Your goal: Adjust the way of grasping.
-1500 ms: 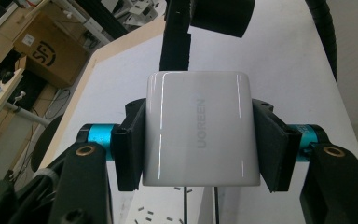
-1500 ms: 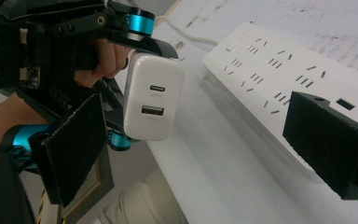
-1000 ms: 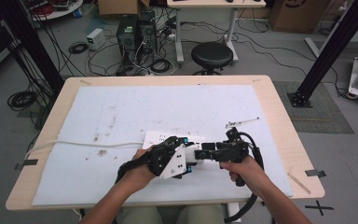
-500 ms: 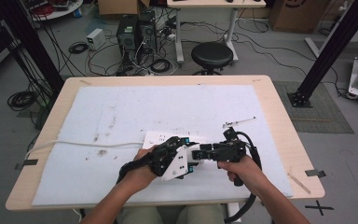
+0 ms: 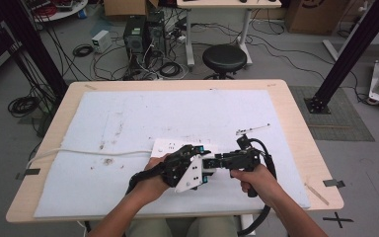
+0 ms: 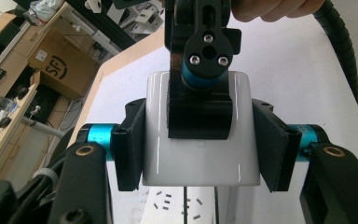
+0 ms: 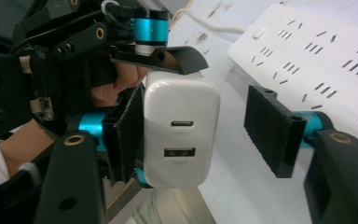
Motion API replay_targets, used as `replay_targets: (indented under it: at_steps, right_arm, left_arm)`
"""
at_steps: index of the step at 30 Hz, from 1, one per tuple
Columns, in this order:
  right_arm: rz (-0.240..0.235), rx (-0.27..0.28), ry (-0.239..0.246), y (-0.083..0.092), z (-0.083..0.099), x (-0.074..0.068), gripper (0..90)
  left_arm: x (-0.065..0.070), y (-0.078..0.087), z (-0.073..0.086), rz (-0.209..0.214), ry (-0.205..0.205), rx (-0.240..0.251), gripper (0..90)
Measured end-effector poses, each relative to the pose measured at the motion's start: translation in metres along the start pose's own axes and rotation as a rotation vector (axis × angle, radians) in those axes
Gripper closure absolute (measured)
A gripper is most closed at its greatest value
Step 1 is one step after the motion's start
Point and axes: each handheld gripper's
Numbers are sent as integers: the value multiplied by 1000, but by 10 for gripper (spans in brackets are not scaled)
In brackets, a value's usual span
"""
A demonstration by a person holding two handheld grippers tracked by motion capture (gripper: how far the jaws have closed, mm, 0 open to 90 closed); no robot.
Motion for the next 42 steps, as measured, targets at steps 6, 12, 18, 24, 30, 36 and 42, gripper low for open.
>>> replay_targets:
  at_steps: [6,12,18,24,30,36,42]
  right_arm:
    - [-40,2,-22,-1,1,3,472]
    - [-77,-2,-29,0,1,3,626]
    - [-52,-19,-61,0,2,3,633]
    - [-19,-47,-46,-1,3,3,634]
    - [18,-69,-8,6,4,8,635]
    - [92,-78,31,17,4,9,635]
    - [165,-48,62,32,1,8,636]
  left_arm:
    - [1,-1,0,-2,1,0,425]
    - [1,-3,1,-5,-3,-6,425]
    - [3,-6,3,3,10,-4,425]
    - [-4,-9,9,62,117,-3,382]
    - [-18,1,32,120,327,16,242]
    - [-26,17,53,131,431,47,241]
    - [-33,40,65,125,474,81,241]
Point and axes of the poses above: each handheld gripper's, and its own axes: y roughly backward along the jaws, z roughly out of its underside, x roughly to its right, and after that the axes turned 2 degrees about y, right-handed
